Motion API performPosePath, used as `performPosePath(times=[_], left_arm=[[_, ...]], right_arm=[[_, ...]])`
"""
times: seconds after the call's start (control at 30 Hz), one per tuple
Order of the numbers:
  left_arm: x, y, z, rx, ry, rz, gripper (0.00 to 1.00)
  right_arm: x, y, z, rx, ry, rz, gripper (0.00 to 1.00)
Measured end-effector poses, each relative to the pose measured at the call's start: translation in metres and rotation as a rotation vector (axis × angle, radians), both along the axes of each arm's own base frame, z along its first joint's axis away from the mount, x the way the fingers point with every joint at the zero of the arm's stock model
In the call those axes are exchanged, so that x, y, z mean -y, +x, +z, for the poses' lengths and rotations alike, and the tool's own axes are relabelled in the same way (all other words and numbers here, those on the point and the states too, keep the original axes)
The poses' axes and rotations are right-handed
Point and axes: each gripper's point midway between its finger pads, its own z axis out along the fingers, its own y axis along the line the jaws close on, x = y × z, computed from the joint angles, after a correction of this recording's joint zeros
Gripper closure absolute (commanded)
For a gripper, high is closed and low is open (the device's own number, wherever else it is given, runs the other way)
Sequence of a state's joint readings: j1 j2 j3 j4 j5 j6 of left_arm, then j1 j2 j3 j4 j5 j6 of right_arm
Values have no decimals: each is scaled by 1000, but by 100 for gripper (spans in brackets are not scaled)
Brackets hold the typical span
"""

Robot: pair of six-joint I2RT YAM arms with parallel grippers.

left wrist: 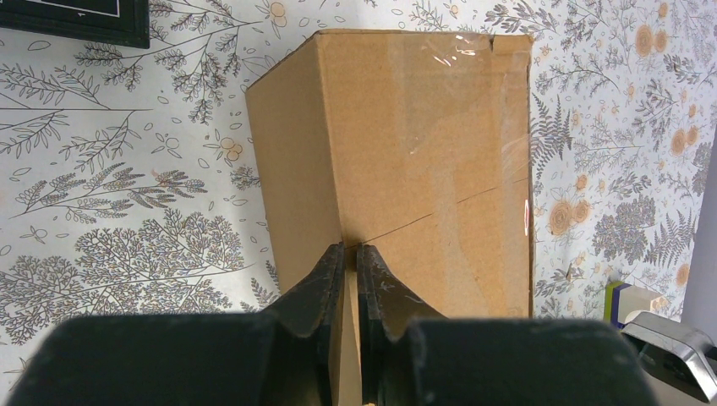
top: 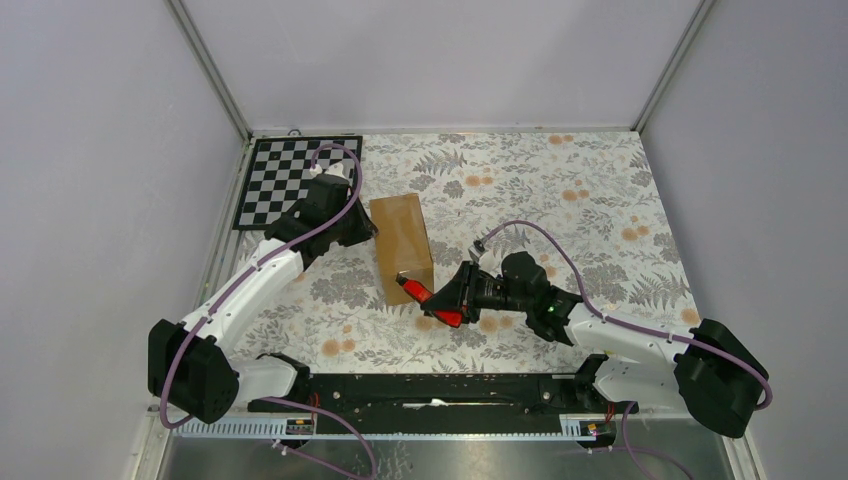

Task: Unpack the express box
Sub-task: Cut the express box at the center of the board.

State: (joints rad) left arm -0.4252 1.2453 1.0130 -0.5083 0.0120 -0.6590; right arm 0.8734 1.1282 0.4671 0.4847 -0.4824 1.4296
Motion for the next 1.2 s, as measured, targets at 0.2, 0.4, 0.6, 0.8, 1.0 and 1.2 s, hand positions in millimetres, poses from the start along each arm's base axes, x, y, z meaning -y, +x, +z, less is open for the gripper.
performPosePath(times=[0.2, 0.4, 0.6, 0.8, 1.0, 1.2], left_arm=[[0, 0, 0, 0, 0, 0, 92], [0, 0, 0, 0, 0, 0, 92], [1, 0, 0, 2, 2, -2, 92], [1, 1, -1, 3, 8, -4, 92], [1, 3, -1, 8, 7, -3, 92], [0, 4, -1, 6, 2, -3, 92]], right_arm=[[0, 1, 0, -5, 12, -9, 100], [1, 2, -1, -25, 42, -37, 100], [7, 3, -1, -45, 57, -77, 100], [15, 4, 1, -52, 61, -121, 100], [16, 6, 0, -53, 59, -142, 100], [17, 7, 0, -54, 58, -149, 100]])
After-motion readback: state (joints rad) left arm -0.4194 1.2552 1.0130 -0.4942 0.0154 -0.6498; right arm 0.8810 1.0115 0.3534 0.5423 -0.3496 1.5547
